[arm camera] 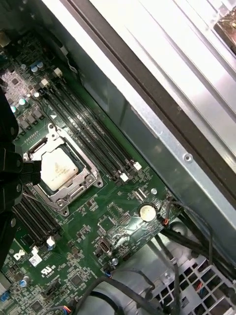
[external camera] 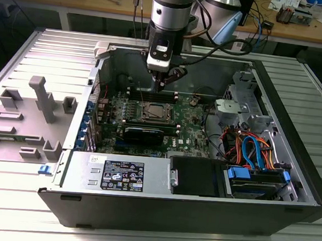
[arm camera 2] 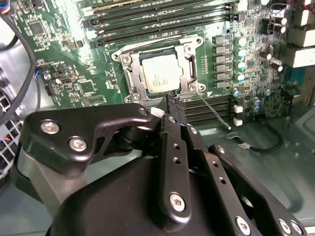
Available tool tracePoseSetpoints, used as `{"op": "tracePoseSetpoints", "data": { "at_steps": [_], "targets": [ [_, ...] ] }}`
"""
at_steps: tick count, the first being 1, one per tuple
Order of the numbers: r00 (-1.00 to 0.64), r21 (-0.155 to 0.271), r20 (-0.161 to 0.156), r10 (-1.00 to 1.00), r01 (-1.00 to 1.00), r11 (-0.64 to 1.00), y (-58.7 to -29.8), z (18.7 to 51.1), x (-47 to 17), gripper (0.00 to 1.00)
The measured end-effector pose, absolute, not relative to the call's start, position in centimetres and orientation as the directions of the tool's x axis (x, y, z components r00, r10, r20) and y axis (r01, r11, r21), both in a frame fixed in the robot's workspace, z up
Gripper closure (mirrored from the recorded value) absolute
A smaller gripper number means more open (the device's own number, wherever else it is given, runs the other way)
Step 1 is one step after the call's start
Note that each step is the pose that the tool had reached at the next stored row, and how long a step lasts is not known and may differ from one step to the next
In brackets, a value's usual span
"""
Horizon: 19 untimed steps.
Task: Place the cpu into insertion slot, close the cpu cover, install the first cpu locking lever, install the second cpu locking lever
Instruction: 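Install the first cpu locking lever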
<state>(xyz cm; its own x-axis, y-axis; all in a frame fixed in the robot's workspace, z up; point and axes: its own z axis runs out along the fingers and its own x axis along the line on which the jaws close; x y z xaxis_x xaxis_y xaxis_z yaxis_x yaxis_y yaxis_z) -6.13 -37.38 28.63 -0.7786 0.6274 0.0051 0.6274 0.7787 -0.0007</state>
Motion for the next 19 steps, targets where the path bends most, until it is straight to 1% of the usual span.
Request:
{"op": "tracePoseSetpoints", "data": {
  "at_steps": [7,11,19],
  "targets": [
    [-0.829,-0.001,0.005,0.559,0.559,0.829,-37.37,28.63,-6.13,0.89],
    [-0.879,-0.001,0.005,0.476,0.476,0.879,-37.37,28.63,-6.13,0.89],
    [-0.913,-0.001,0.005,0.407,0.407,0.914,-37.37,28.63,-6.13,0.89]
  ]
}}
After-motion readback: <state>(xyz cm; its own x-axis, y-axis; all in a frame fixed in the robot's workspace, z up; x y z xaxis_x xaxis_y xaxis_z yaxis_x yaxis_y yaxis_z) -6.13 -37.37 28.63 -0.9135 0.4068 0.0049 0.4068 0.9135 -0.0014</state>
